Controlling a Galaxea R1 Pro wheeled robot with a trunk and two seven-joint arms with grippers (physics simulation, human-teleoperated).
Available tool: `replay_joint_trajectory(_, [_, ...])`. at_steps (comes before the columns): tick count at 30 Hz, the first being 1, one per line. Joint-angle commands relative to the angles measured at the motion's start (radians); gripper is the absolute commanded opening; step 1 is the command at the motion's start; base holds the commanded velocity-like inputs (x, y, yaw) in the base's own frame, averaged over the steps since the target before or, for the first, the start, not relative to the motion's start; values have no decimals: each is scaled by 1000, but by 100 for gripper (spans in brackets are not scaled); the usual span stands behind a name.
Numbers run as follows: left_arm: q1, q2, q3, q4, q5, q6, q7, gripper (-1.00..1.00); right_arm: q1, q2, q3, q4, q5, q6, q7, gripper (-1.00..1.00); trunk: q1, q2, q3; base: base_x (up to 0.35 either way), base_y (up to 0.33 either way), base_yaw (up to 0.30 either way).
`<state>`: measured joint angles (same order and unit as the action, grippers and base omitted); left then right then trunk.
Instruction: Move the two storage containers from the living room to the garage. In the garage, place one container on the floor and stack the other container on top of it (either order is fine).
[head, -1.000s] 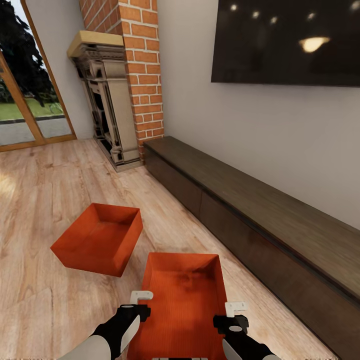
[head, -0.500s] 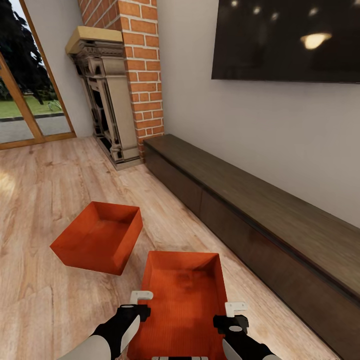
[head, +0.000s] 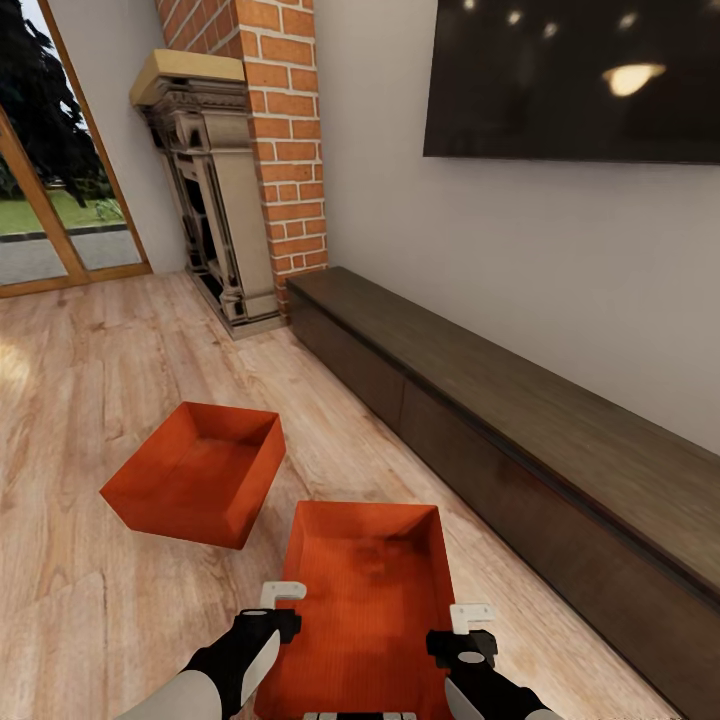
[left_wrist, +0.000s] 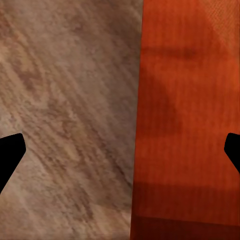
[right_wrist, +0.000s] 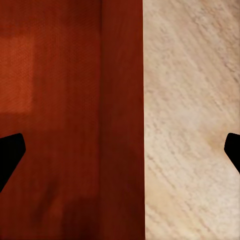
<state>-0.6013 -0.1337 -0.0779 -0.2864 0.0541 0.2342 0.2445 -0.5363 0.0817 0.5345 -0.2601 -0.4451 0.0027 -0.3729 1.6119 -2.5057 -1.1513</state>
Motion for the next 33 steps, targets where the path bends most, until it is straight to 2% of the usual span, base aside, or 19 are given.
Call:
replay_joint_trajectory(1, [0, 0, -8, -2, 6, 6, 6, 100, -1, 0, 9, -1, -9, 0, -6, 100, 0, 0, -1, 0, 0, 0])
replay_joint_trajectory(28, [0, -1, -8, 6, 7, 5, 7, 100, -1, -2, 9, 0, -7, 1, -6, 100, 0, 0, -1, 0, 0, 0])
replay_joint_trajectory(29, [0, -1, -8, 7, 7, 5, 7, -100, -1, -2, 9, 0, -7, 1, -6, -100, 0, 0, -1, 0, 0, 0])
replay_joint_trajectory(33, [0, -2, -8, 9, 7, 6, 7, -100, -1, -1, 8, 1, -8, 0, -6, -100, 0, 0, -1, 0, 0, 0])
